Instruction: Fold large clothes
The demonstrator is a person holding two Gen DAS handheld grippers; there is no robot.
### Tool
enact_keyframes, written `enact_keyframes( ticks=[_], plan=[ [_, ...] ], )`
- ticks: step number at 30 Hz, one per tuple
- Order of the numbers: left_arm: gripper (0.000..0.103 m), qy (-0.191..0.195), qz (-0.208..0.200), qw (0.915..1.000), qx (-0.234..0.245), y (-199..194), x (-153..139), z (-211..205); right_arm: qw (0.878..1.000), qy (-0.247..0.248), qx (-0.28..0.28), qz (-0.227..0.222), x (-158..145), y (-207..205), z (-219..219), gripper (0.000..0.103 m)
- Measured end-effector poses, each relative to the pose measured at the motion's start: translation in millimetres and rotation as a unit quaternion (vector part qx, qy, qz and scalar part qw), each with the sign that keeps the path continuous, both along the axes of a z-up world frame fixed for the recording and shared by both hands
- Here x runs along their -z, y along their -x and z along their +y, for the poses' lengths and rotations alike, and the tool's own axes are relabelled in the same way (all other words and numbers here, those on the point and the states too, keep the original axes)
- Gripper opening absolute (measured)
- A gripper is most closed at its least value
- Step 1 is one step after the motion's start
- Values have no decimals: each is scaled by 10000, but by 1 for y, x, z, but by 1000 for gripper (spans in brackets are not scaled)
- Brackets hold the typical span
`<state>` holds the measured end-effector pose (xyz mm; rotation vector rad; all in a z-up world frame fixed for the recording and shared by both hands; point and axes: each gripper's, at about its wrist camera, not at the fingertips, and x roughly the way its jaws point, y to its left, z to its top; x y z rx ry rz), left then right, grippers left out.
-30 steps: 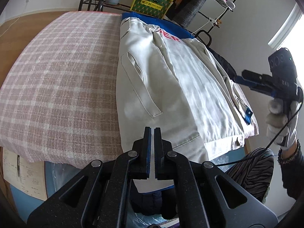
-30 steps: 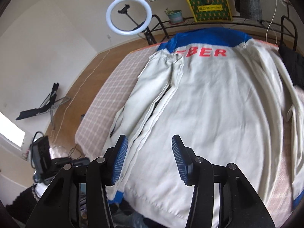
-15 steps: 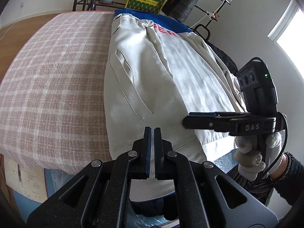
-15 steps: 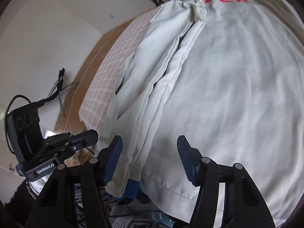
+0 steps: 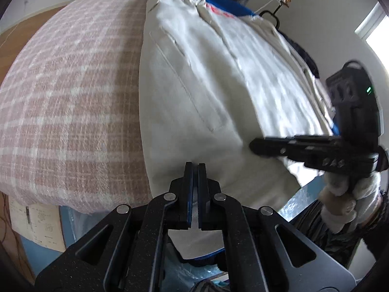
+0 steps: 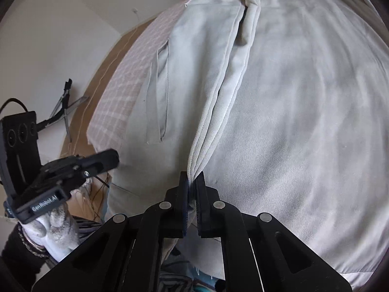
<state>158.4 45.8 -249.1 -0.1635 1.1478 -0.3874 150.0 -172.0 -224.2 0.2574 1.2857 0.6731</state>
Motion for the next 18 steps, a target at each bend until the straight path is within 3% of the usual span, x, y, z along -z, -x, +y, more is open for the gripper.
enact_keyframes(
  ticks=[4, 9, 13, 16, 18],
  plan=[
    [0, -254, -235, 9992, 181, 8, -1, -4, 9998, 36, -156, -78, -9, 3, 0, 9],
    [0, 13, -436, 9990, 55, 27, -15, 0, 9987, 234, -129, -439, -27, 16, -4, 11],
    [0, 218, -646, 9970, 368, 38, -25, -20, 9978, 218, 82, -614, -45, 23, -19, 11],
    [0, 175, -478, 9966, 641, 42, -15, -40, 9959, 276, 234, -825, -63, 31, -31, 18],
    [0, 100, -95, 9957, 916, 42, 1, -53, 9940, 362, 339, -974, -77, 37, -35, 24]
  ],
)
